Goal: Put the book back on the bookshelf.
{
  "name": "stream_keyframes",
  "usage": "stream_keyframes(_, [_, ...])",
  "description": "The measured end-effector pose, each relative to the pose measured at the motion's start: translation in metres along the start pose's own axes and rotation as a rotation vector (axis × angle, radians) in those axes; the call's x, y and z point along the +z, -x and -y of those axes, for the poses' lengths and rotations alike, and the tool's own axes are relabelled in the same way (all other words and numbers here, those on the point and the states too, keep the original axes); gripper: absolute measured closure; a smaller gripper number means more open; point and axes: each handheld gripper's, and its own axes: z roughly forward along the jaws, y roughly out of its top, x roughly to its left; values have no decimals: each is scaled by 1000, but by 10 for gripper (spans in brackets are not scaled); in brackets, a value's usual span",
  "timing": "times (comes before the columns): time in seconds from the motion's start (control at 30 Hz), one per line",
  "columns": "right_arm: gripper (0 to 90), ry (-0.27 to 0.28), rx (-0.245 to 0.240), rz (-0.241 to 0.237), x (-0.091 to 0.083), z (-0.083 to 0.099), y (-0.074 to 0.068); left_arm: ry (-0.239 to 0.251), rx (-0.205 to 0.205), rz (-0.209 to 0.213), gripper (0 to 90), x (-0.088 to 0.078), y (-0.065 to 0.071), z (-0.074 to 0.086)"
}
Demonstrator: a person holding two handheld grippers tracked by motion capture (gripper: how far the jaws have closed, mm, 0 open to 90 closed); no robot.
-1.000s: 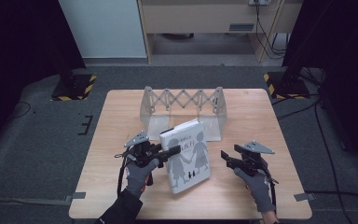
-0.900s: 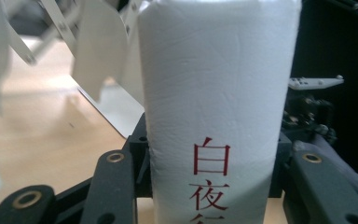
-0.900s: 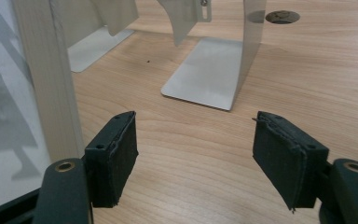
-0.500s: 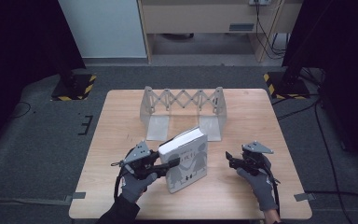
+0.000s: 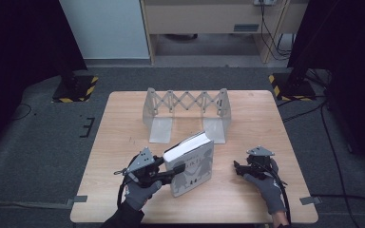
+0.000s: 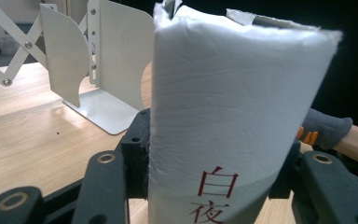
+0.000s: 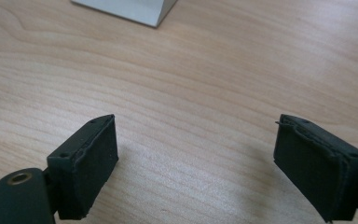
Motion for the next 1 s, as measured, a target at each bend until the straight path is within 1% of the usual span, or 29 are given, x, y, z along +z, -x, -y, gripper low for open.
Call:
stream_keyframes(0.1, [106, -7, 28, -6, 2, 0, 2, -5, 1, 2, 461, 1, 2, -2])
stream_keyframes(0.13, [106, -10, 27, -8, 2, 0, 2, -10, 3, 4, 457, 1, 4, -4])
stream_keyframes(0.23, [103, -13, 32, -7, 2, 0, 2, -1, 19, -3, 447, 1, 7, -10])
stream_keyframes(0.33, [93, -20, 58, -14, 2, 1, 3, 18, 20, -5, 431, 1, 9, -19])
stream_keyframes(0.37, [89, -20, 56, -12, 2, 1, 3, 24, 22, -9, 429, 1, 10, -22])
stream_keyframes(0.4, [87, -21, 56, -11, 2, 1, 3, 21, 29, -14, 427, 2, 10, -24])
stream_keyframes(0.47, [52, -28, 68, -4, 3, 0, 3, 17, 47, -29, 424, 3, 12, -28])
stream_keyframes(0.53, [52, -30, 66, -4, 3, 0, 3, 6, 50, -34, 417, 4, 13, -32])
stream_keyframes(0.67, [36, -34, 75, 5, 3, 0, 3, 4, 53, -46, 411, 9, 17, -39])
stream_keyframes(0.73, [29, -37, 75, 9, 3, 1, 3, 2, 62, -56, 411, 12, 19, -43])
stream_keyframes(0.8, [29, -37, 73, 9, 3, 1, 4, 8, 62, -48, 408, 16, 21, -49])
stream_keyframes(0.83, [33, -38, 75, 7, 3, 1, 3, 8, 62, -48, 408, 16, 21, -49])
stream_keyframes(0.87, [36, -36, 75, 5, 3, 1, 3, 9, 64, -41, 408, 19, 23, -55])
stream_keyframes(0.9, [38, -34, 76, 6, 3, 1, 3, 2, 74, -47, 407, 22, 24, -58])
stream_keyframes(0.93, [38, -34, 76, 6, 3, 1, 3, 2, 74, -47, 405, 22, 24, -58])
stream_keyframes(0.97, [38, -33, 75, 3, 3, 1, 3, -25, 102, -74, 398, 27, 26, -62])
stream_keyframes(1.0, [38, -35, 74, 4, 3, 1, 3, -34, 106, -82, 392, 29, 26, -64])
